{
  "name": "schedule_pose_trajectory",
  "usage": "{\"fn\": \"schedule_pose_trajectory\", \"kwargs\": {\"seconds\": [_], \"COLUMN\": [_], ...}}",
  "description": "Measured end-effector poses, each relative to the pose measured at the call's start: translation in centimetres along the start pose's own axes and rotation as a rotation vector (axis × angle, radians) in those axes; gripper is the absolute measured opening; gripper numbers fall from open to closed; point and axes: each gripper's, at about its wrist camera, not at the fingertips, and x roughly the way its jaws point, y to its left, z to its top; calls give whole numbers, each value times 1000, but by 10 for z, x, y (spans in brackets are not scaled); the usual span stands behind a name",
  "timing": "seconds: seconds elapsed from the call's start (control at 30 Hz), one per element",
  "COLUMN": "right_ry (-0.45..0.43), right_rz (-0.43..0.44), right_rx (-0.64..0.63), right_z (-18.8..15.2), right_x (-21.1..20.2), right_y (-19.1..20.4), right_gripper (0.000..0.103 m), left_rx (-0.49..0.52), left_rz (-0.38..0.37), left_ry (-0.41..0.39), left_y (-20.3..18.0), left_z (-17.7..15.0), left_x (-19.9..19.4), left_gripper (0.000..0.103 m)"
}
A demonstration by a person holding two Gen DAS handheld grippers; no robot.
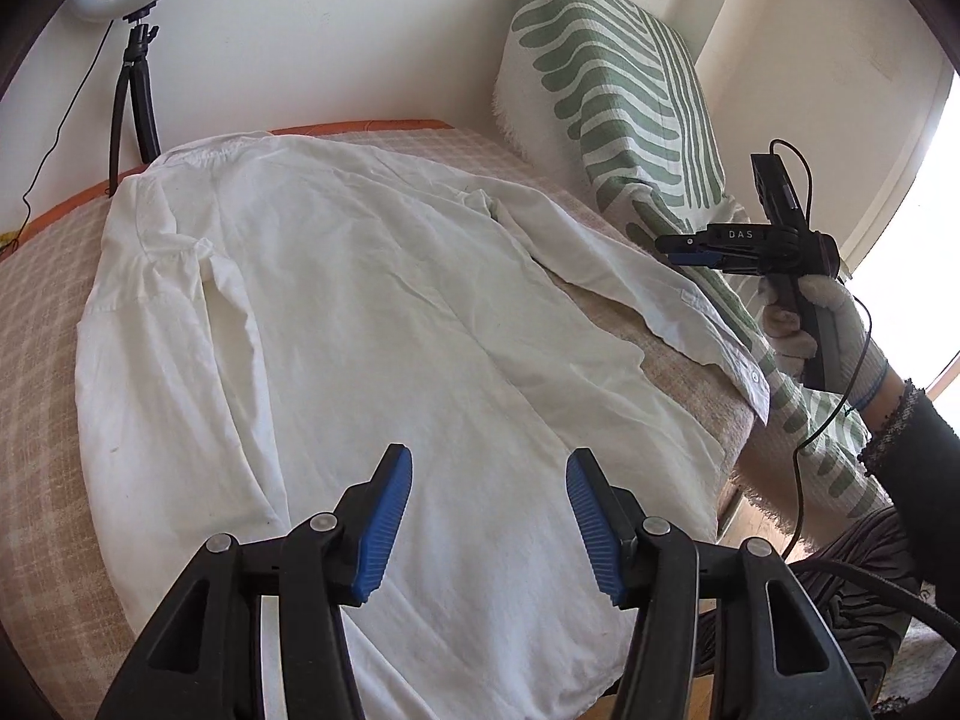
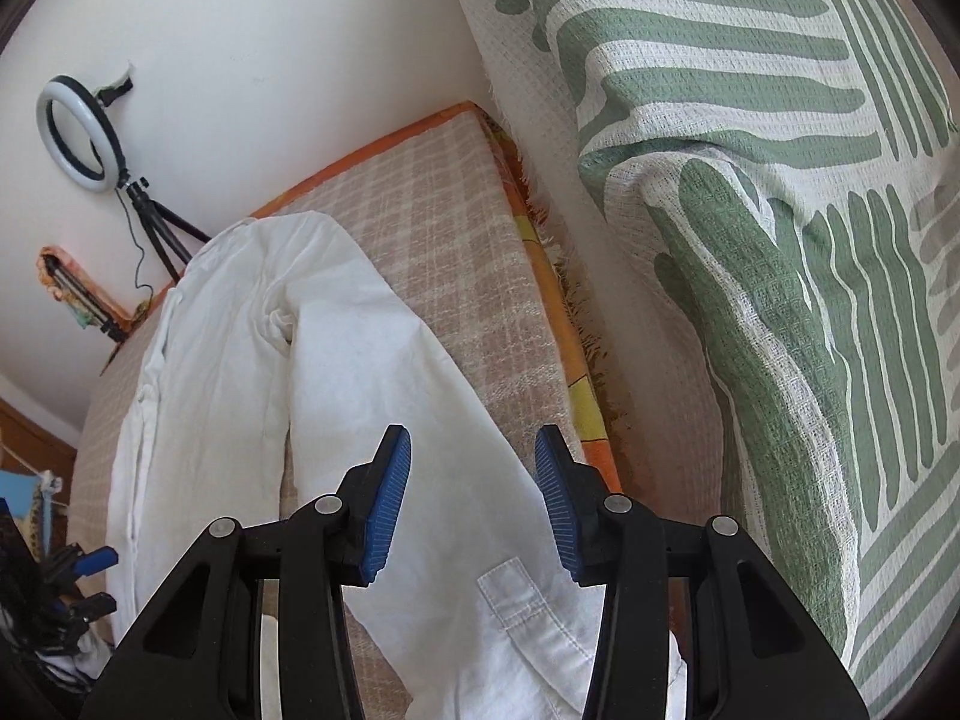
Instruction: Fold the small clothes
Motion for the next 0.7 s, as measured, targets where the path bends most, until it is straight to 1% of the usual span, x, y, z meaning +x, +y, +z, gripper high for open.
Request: {"fn": "schedule_pose_trajectory", "kwargs": {"seconds": [0.17,0.2,0.23,0.27,0.33,0.4,0.5,0.6,0.7], "right_ry": [41,51,62,78,86,77,42,-1,-28], "right_rz": [-30,-36,-48,-67,-91,-93,-118,-107,-136], "right_rx": [-27,-37,-49,-62,-82,-109,-150,-175,-225], "right_z": [-7,-10,-12,-14,-17,-18,-15,-11,-11], "right_x": [11,13,16,18,20,16,2,-14,-25], "right_y": [-5,-4,-3,-2,1,8,26,43,66], "right_gripper": [41,36,19,10,3,1,1,1,1], "left_rx": [5,8,9,10,7,7,9,10,4], "left_rz": [2,3,2,0,-5,-5,-9,-9,-11], "left_ry": [12,11,9,8,5,3,-1,-7,-16], "left_y": [0,0,-1,-1,-2,-2,-3,-3,-1], "left_z": [1,2,3,3,4,4,3,2,1], "left_x": [7,7,7,6,6,5,1,-3,-9], "left_gripper": [56,56,56,56,56,56,56,56,56]}}
